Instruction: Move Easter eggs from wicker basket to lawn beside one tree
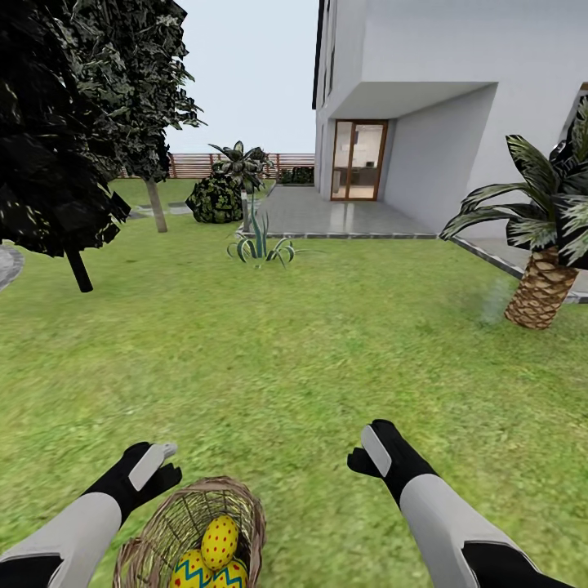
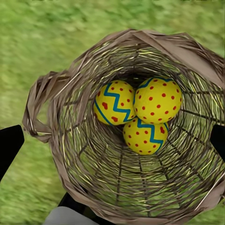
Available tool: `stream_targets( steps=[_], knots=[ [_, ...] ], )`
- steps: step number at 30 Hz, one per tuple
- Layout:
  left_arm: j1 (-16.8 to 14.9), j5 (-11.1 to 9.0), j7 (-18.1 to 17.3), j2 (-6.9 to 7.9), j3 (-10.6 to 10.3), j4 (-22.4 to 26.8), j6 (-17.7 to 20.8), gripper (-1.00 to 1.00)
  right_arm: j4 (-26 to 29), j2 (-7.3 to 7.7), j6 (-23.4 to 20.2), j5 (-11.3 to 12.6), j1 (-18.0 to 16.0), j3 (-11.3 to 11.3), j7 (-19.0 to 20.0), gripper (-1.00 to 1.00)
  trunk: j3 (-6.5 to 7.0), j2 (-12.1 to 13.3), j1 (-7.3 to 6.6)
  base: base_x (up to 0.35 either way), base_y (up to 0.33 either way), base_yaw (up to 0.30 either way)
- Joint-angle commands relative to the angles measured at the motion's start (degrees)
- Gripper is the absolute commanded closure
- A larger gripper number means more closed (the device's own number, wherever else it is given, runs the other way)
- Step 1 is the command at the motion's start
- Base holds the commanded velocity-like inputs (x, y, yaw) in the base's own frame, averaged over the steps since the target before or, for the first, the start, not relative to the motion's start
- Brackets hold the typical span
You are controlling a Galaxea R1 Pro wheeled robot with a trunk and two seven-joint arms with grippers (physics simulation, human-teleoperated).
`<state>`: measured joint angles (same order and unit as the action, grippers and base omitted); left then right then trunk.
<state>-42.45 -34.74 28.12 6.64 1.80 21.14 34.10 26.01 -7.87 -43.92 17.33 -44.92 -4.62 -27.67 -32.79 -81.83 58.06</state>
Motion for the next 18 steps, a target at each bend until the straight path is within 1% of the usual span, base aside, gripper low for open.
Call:
stream_targets(
  steps=[1,18],
  knots=[
    [-0.01,-0.51,0.44,0.00,0.14,0.14,0.18,-1.00,0.09,-0.05,-0.02,0.60,-0.02,-0.23,-0.54,-1.00,-0.06,-0.03,0.00,0.000,0.000,0.000],
    [0.00,-0.43,0.35,0.01,0.14,0.29,-0.08,-1.00,0.10,-0.05,-0.02,0.60,0.01,-0.21,-0.45,-1.00,-0.06,-0.03,0.00,0.000,0.000,0.000]
  ],
)
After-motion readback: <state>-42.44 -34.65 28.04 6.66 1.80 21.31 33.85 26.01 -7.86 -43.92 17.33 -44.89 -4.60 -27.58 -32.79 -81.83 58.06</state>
